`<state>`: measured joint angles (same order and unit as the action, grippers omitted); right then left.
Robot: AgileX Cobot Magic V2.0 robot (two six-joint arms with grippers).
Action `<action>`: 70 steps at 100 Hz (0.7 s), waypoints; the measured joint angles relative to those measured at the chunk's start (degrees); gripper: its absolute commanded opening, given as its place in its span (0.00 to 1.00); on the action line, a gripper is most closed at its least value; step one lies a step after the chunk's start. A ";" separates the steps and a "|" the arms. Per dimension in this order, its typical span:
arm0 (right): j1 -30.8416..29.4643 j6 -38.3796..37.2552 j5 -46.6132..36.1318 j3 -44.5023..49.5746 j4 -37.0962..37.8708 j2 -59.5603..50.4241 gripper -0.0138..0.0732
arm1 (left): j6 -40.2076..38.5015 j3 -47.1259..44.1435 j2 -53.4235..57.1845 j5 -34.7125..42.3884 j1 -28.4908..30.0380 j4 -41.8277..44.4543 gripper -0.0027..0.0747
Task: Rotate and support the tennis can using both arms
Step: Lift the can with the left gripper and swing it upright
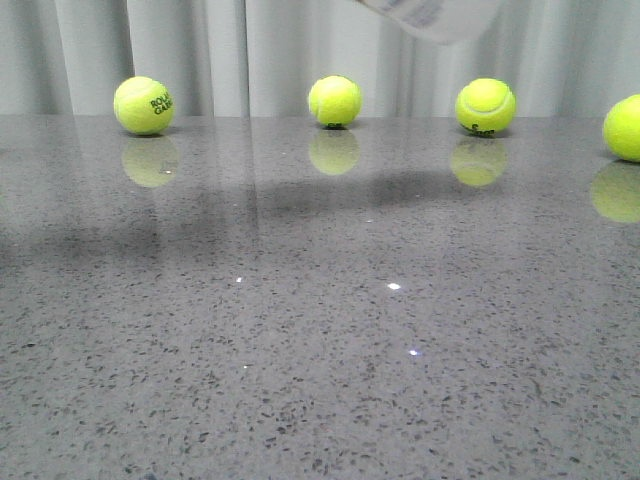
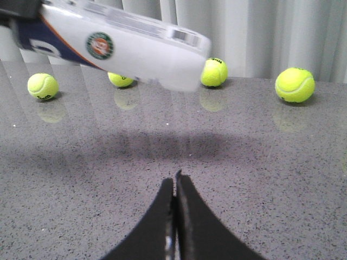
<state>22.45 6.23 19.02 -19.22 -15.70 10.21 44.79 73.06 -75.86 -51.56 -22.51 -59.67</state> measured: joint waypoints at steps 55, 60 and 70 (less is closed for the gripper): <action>0.00 0.00 0.00 0.00 0.00 0.00 0.09 | -23.00 19.08 -0.07 -20.84 -8.48 48.87 0.01; 0.00 0.00 0.00 0.00 0.00 0.00 0.09 | -23.62 19.66 -0.86 -20.92 -11.33 51.55 0.01; 0.00 0.00 0.00 0.00 0.00 0.00 0.09 | -24.16 20.53 -2.47 -20.92 -15.82 54.14 0.01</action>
<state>22.45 6.23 19.02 -19.22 -15.70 10.21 20.64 93.59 -78.33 -72.48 -38.33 -5.53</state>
